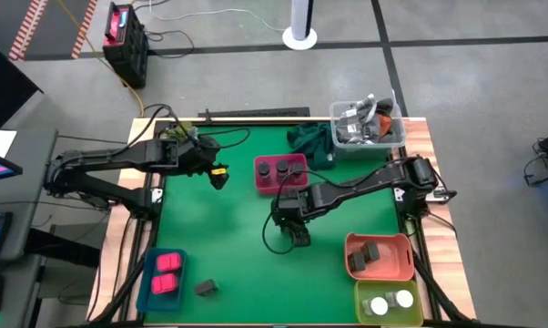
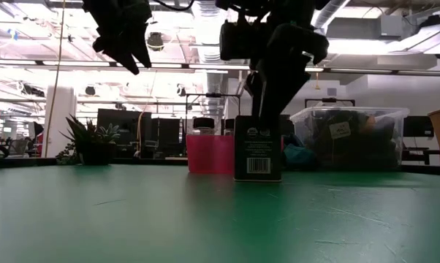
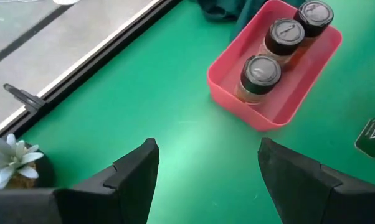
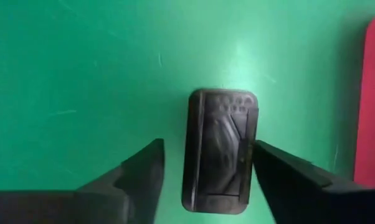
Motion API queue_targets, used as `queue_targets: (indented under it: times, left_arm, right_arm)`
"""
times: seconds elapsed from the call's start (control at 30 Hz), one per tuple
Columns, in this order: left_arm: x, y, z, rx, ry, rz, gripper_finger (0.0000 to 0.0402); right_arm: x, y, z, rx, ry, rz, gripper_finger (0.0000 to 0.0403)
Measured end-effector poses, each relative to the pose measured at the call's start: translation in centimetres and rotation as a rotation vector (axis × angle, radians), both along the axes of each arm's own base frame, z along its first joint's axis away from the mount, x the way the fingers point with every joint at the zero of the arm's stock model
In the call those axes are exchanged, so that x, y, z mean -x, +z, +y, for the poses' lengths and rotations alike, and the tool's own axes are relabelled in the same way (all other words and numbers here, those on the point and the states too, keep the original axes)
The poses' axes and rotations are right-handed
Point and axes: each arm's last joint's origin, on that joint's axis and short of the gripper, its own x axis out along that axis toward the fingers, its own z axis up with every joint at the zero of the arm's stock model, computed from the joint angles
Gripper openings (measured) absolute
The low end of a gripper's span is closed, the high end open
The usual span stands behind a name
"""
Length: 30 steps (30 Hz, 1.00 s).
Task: Sort spices by type
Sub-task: Put the top black seasoning can into the orange bin
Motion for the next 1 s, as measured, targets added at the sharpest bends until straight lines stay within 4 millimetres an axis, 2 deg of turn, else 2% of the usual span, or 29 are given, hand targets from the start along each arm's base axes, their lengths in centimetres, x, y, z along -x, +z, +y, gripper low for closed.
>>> queue_targets:
  times: [0.2, 0.3, 0.43, 0.63, 0.73, 0.87, 1.0]
  left_arm:
    - [0.0, 0.0, 0.1, -0.035, 0.023, 0.006, 0.0260]
    - [0.0, 0.1, 0.2, -0.056, 0.041, 0.001, 0.0260]
    - [-0.2, 0.4, 0.3, -0.082, 0.066, -0.036, 0.0260]
    - [-0.5, 0.7, 0.4, -0.116, 0.051, -0.061, 0.0260]
    - [-0.9, 0.6, 0.5, -0.147, 0.048, -0.043, 0.0260]
    - [-1.7, 0.0, 0.7, -0.174, 0.044, -0.008, 0.0260]
    - [-3.5, -0.8, 0.9, -0.196, 0.024, -0.002, 0.0260]
  right_arm:
    - [-0.1, 0.1, -0.5, -0.011, -0.039, -0.002, 0.0180]
    - [-0.1, 0.1, -0.9, -0.023, -0.077, 0.001, 0.0154]
    - [-0.1, 0.1, -1.3, -0.034, -0.118, 0.009, 0.0154]
    - [0.8, 0.3, -1.8, -0.042, -0.197, 0.083, 0.0190]
    - [1.5, 0.6, -1.8, -0.041, -0.222, 0.123, 0.0182]
    - [2.7, 1.7, -1.4, -0.047, -0.267, 0.161, 0.0155]
    - [4.1, 4.1, -0.7, -0.079, -0.329, 0.129, 0.0156]
